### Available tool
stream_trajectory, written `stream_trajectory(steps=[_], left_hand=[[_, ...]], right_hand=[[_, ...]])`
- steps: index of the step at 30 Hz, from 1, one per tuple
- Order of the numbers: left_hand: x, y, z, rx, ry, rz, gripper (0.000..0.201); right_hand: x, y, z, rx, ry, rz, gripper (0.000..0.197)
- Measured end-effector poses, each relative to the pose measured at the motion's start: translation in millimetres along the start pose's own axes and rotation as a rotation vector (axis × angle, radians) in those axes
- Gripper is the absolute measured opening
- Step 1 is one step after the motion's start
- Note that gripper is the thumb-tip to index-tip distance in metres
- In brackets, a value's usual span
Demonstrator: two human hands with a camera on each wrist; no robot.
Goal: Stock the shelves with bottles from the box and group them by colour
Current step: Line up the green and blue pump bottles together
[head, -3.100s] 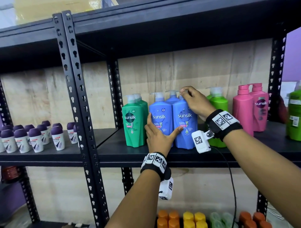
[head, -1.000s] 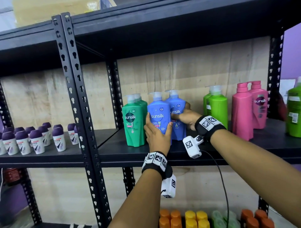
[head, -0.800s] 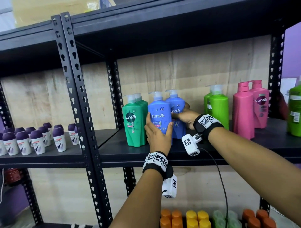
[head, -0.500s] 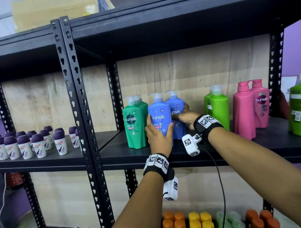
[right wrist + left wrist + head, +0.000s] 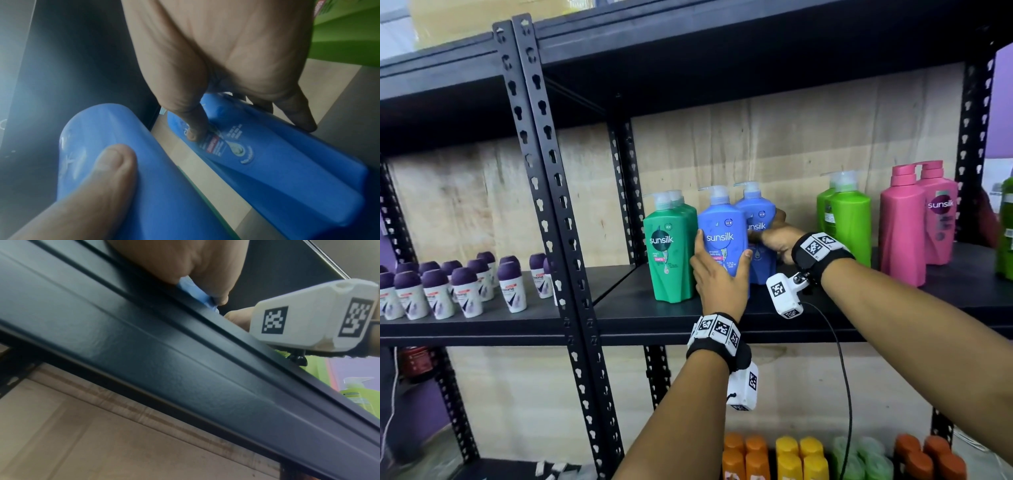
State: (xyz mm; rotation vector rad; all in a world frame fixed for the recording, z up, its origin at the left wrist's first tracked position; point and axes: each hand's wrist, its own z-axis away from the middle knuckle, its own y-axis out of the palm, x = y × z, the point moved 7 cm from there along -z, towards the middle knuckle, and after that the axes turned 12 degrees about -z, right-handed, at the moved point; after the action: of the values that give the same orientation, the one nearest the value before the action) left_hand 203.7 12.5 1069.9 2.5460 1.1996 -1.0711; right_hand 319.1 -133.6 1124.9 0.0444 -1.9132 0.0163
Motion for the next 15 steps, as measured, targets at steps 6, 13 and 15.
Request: stream_trajectory(steps=[6, 13, 15], left_hand=[[1, 0, 0, -0.006, -0.001, 0.007, 0.093], [0, -1, -2, -0.021, 0.000, 0.028, 0.088], [0, 0, -3, -0.022, -0.018, 0.058, 0.077]], right_hand=[[-6, -7, -2, -0.032, 0.032, -0.004, 0.076], [-2, -13, 8, -0.088, 0.033, 0.009, 0.099], [5, -18, 17, -0.124, 0.003, 0.089, 0.108]])
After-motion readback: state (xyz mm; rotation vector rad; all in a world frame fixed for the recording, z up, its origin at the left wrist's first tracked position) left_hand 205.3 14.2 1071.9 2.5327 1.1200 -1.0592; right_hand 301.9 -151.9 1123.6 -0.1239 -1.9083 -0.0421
